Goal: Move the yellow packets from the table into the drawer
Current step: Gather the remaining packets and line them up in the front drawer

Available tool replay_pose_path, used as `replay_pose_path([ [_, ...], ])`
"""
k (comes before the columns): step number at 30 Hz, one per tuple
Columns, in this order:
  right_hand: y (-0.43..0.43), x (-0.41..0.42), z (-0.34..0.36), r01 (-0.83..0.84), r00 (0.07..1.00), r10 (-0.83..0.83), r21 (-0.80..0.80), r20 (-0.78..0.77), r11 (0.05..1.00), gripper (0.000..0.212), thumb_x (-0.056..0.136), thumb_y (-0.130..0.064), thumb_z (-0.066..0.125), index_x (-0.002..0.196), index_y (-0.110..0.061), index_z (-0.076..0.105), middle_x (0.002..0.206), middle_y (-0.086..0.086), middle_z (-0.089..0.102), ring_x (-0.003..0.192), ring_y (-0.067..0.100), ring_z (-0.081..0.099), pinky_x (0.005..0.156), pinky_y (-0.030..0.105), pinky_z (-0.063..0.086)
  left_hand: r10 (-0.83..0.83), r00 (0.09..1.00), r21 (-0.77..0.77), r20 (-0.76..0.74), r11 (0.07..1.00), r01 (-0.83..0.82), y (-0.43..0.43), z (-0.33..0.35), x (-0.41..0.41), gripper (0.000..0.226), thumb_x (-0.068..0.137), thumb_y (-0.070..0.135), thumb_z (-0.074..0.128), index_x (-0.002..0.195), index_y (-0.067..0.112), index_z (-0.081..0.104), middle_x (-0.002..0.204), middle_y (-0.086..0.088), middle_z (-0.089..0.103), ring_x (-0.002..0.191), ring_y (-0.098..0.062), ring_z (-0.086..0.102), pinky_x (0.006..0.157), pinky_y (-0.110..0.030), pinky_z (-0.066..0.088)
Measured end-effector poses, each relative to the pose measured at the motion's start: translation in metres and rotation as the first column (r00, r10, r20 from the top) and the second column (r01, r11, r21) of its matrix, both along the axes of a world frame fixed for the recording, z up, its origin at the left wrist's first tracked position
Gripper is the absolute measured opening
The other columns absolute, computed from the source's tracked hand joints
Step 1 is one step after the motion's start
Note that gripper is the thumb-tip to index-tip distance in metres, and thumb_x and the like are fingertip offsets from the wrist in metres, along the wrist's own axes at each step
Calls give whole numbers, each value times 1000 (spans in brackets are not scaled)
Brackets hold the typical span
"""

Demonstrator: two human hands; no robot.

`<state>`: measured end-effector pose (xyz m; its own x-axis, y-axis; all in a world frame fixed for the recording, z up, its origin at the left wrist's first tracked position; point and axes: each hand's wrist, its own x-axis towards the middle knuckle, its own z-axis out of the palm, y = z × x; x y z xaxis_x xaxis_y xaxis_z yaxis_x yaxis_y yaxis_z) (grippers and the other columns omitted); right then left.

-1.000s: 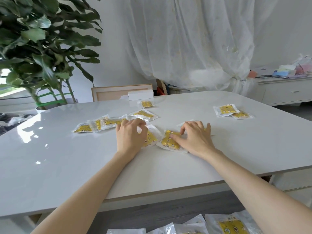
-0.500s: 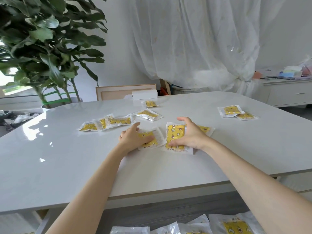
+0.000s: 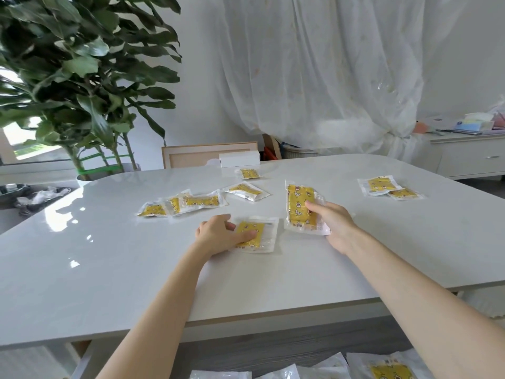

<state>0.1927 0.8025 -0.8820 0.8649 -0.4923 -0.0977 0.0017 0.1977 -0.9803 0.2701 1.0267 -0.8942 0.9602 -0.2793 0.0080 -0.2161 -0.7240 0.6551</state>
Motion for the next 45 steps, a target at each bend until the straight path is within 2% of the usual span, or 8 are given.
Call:
replay_pose_path([
  [4,2,5,-5,-21,999,16,-121,-36,992,14,83,-19,71,93,-10,69,94,7,71,89,24,65,90,42,52,-58,998,-27,-5,998,58,3,-5,9,77,35,82,62,100,41,64,84,19,60,111,-19,56,104,-39,41],
  [13,23,14,-8,-64,991,26,-291,-133,955,38,81,-26,72,105,2,65,106,12,70,101,26,64,95,38,48,-70,997,108,28,992,67,-4,-1,0,45,79,67,56,105,31,65,111,2,59,123,-25,37,105,-36,32],
  [20,56,24,2,-94,995,95,42,-28,995,30,73,-24,76,99,-16,62,114,9,67,112,31,60,103,53,43,-50,998,-538,-30,843,26,-6,6,-12,9,98,29,48,91,24,49,93,-5,63,74,-16,55,63,-22,41],
  [26,80,24,7,-121,987,95,201,130,972,19,95,-25,59,111,-21,50,114,9,66,102,32,66,90,56,51,-331,928,-780,-171,621,78,-10,10,-20,18,100,15,42,114,15,54,96,-6,68,81,-18,65,73,-26,52],
  [30,83,25,2,-87,986,87,-4,140,996,18,96,-36,54,113,-30,49,117,3,65,108,24,63,97,50,49,-479,828,-842,-291,540,17,-12,17,-23,31,96,21,37,109,7,62,111,-16,68,99,-29,66,82,-38,56],
  [38,78,18,6,53,988,-43,-58,148,997,30,77,-17,79,95,-19,56,94,0,63,80,12,61,74,32,53,-311,943,-795,-119,599,98,-15,3,-22,29,91,8,59,117,8,47,115,-18,65,97,-28,67,86,-41,55],
  [41,62,14,8,174,980,-101,-483,172,858,26,88,-27,65,112,-18,57,102,-5,61,89,7,58,68,20,42,-236,972,-775,-23,618,132,-13,3,-19,26,92,7,57,116,13,50,115,-10,66,102,-24,65,94,-40,50],
  [45,20,13,-4,96,954,-299,-936,-10,339,33,96,-28,45,124,-14,57,129,6,56,124,27,45,100,37,37,-167,985,-755,39,641,138,-12,3,-16,25,95,8,53,120,13,50,112,-1,65,99,-14,64,89,-28,50],
])
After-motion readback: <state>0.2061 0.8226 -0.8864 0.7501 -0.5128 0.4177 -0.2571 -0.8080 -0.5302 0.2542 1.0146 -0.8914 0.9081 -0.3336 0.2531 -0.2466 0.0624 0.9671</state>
